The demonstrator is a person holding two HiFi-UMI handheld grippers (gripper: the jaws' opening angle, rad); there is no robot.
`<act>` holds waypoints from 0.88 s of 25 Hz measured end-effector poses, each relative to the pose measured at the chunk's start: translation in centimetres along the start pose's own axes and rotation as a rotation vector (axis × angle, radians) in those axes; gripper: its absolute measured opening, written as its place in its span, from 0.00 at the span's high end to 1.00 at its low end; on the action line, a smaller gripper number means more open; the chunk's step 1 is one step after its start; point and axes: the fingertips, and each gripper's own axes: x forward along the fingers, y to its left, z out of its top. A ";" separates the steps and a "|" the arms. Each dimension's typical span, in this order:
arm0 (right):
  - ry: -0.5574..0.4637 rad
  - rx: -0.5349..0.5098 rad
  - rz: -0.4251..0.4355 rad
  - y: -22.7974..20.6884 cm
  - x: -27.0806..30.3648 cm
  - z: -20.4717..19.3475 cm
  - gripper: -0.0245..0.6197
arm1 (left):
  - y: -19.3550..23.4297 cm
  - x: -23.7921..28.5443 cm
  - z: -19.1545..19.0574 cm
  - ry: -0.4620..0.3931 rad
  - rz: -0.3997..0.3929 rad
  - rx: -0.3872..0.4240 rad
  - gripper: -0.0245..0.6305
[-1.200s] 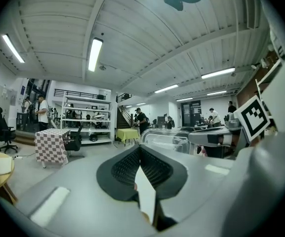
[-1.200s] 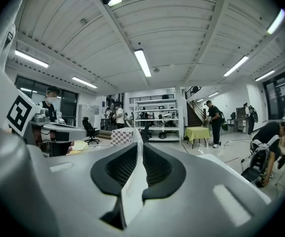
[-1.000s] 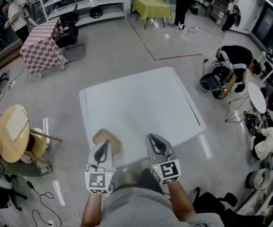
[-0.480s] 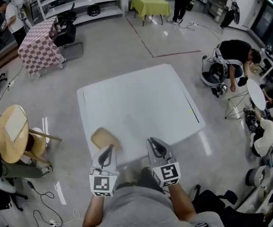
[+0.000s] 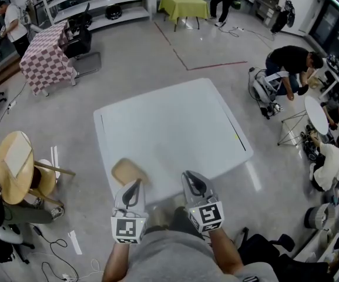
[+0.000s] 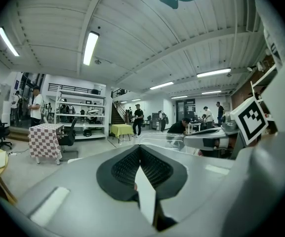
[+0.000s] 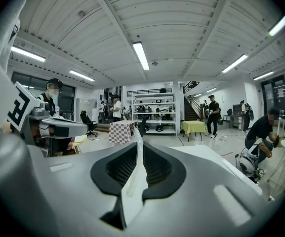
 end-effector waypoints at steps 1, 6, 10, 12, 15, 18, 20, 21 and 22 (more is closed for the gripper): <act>-0.001 0.000 -0.001 0.0 0.0 0.1 0.90 | 0.0 0.0 0.0 -0.001 -0.001 0.000 0.95; -0.004 -0.001 0.002 0.0 0.0 0.2 0.90 | 0.0 0.0 -0.1 0.000 0.003 -0.004 0.95; -0.001 -0.003 0.004 0.1 0.2 0.3 0.90 | 0.1 0.0 0.2 -0.003 0.001 -0.005 0.95; -0.001 -0.005 0.005 0.2 0.2 0.4 0.90 | 0.2 -0.1 0.3 -0.006 0.001 -0.006 0.95; -0.002 -0.003 0.006 0.3 0.2 0.3 0.90 | 0.1 -0.2 0.1 -0.004 0.002 -0.006 0.95; -0.002 -0.003 0.005 0.4 0.2 0.4 0.90 | 0.3 -0.3 0.1 0.000 0.007 -0.005 0.95; -0.003 -0.002 0.003 0.3 0.2 0.4 0.90 | 0.3 -0.2 0.2 -0.001 0.007 -0.004 0.95; -0.004 -0.001 0.002 0.2 0.1 0.4 0.90 | 0.2 -0.2 0.2 -0.002 0.005 -0.003 0.95; -0.005 0.000 0.001 0.1 0.0 0.4 0.90 | 0.1 -0.2 0.3 -0.003 0.003 -0.003 0.95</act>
